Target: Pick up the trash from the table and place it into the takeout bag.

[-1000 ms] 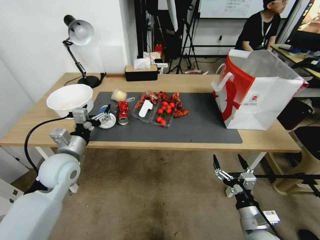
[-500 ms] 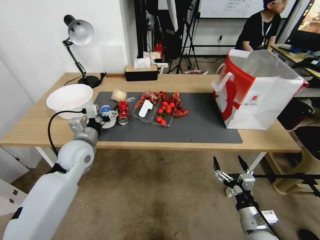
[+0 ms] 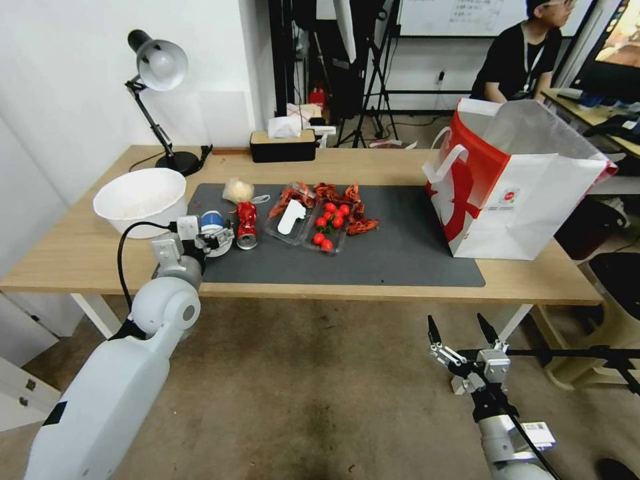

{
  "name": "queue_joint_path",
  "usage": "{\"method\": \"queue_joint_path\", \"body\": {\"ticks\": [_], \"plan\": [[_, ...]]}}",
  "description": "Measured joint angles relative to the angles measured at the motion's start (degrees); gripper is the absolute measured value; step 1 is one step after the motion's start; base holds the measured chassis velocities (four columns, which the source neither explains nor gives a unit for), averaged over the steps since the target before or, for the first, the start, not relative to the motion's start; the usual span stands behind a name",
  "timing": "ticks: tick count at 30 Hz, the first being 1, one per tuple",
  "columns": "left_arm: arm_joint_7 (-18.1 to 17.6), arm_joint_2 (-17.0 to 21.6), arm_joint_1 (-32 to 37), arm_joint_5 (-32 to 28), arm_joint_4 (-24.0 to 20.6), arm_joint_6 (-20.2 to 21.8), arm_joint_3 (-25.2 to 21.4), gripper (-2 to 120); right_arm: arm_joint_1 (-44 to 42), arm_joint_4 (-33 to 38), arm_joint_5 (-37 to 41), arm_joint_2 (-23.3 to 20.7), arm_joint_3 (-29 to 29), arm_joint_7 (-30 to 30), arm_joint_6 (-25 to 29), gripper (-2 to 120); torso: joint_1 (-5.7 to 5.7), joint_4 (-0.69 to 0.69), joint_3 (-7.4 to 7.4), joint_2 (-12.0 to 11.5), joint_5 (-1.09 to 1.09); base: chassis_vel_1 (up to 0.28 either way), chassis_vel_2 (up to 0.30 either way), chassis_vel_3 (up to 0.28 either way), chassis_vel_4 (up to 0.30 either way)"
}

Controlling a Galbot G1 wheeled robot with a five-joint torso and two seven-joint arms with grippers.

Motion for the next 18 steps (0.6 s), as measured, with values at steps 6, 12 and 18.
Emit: {"method": "queue_joint_path", "body": {"ticks": [6,12,18], "plan": [[-0.9,-0.1,0.0,-1.2,0.4,1.1,0.2,100,-0.1,-0.1,-0.2,0.1,0.0,0.1,0.1,100,0.00,0.00,0.00,0.0,0.00,0.000,0.000,0.000,0.000],[-1.6,-0.3,0.0,-2.0,0.8,1.6,0.1,100,-0.1,-0.1,-0.3,0.2,0.0,0.2,0.1,100,0.00,0.00,0.00,0.0,0.00,0.000,0.000,0.000,0.000],[-1.9,-0.3,0.4,-2.6,0.9,2.2,-0.1,84,-0.1,-0.1,-0.3,0.3,0.0,0.2,0.1,100,0.00,-0.01,0.00,0.0,0.01,0.000,0.000,0.000,0.000]]}}
